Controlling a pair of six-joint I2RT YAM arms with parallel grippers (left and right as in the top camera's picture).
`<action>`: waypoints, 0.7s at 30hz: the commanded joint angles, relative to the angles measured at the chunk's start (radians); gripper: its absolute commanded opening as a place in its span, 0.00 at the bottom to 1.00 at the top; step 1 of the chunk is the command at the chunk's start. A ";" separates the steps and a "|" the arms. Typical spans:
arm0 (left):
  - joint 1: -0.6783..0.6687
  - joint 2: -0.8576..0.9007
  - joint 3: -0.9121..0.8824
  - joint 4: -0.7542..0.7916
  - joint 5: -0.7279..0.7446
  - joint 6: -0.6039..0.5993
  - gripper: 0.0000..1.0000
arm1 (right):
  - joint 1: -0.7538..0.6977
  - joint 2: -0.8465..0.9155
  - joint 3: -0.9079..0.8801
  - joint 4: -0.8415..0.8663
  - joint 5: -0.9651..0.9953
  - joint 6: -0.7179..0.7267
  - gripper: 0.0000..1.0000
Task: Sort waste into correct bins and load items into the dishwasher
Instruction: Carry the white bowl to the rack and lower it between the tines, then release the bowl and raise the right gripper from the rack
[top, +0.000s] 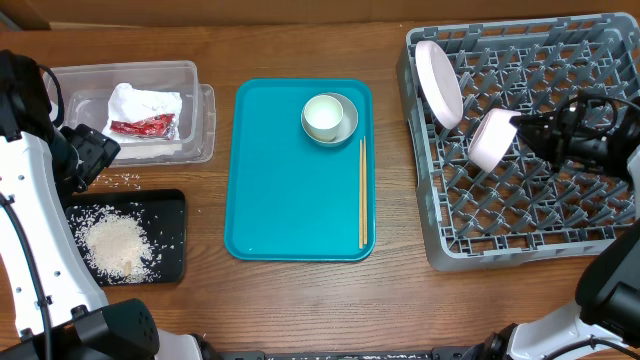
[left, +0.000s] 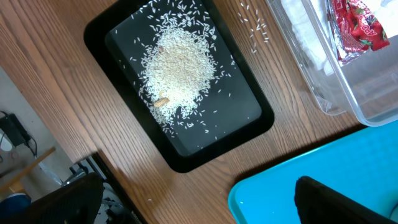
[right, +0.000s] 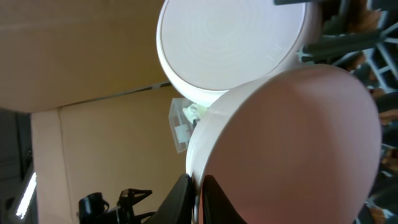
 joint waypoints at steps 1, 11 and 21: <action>0.002 0.001 0.000 0.002 -0.003 0.019 1.00 | -0.006 -0.004 0.026 -0.012 0.172 -0.004 0.09; 0.002 0.001 0.000 0.002 -0.003 0.019 1.00 | -0.069 -0.003 0.083 0.056 0.191 0.000 0.14; 0.002 0.001 0.000 0.002 -0.003 0.019 1.00 | -0.107 -0.012 0.084 0.057 0.190 0.027 0.15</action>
